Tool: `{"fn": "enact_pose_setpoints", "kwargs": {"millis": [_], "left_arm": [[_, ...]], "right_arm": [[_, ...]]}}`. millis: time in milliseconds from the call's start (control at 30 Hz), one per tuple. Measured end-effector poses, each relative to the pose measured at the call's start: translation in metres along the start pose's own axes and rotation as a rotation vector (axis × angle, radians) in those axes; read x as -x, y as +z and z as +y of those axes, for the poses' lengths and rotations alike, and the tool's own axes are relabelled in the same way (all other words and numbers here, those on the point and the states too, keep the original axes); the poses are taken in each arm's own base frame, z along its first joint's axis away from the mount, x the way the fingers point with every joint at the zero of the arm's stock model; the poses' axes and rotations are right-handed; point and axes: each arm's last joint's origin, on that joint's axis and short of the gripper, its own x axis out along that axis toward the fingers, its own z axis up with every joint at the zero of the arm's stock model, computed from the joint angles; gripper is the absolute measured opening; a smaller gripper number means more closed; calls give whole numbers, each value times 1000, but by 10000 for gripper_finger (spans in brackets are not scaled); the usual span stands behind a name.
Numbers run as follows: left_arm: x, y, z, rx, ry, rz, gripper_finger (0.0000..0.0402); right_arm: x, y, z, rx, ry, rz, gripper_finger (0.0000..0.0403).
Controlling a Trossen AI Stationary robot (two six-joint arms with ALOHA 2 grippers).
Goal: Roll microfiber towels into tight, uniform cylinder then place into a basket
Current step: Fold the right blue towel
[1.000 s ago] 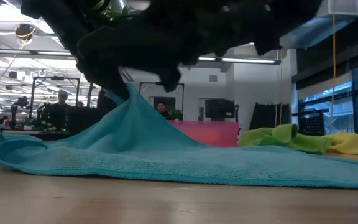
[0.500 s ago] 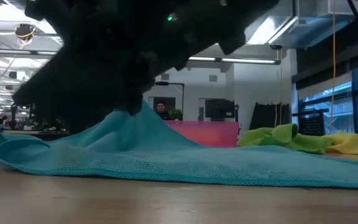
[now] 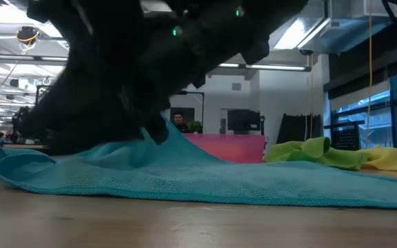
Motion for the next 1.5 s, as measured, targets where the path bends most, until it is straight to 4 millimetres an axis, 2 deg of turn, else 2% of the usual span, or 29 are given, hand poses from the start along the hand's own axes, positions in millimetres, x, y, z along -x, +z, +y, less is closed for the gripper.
{"fn": "enact_pose_setpoints", "kwargs": {"millis": [267,567,867,967,1067,1167,1300,1500], "left_arm": [[-1,1,1,-43,-3,-2,0],[-2,2,4,-35,3,-1,0],[-2,2,3,-33,-3,1,0],[-2,2,3,-33,-3,1,0],[-2,2,3,-33,-3,1,0],[-2,2,3,-33,-3,1,0],[-2,2,3,-33,-3,1,0],[-2,2,3,-33,-3,1,0]], "right_arm": [[-16,-10,-16,-74,-14,-11,171],[-16,5,-23,-107,38,-98,171],[-16,7,-27,-80,40,-100,171],[-16,7,-27,6,37,-105,171],[-16,7,-24,200,33,-108,171],[-15,-2,-6,434,21,-114,171],[-13,-11,17,641,-53,-135,172],[-11,-5,22,750,-249,-137,183]]}}
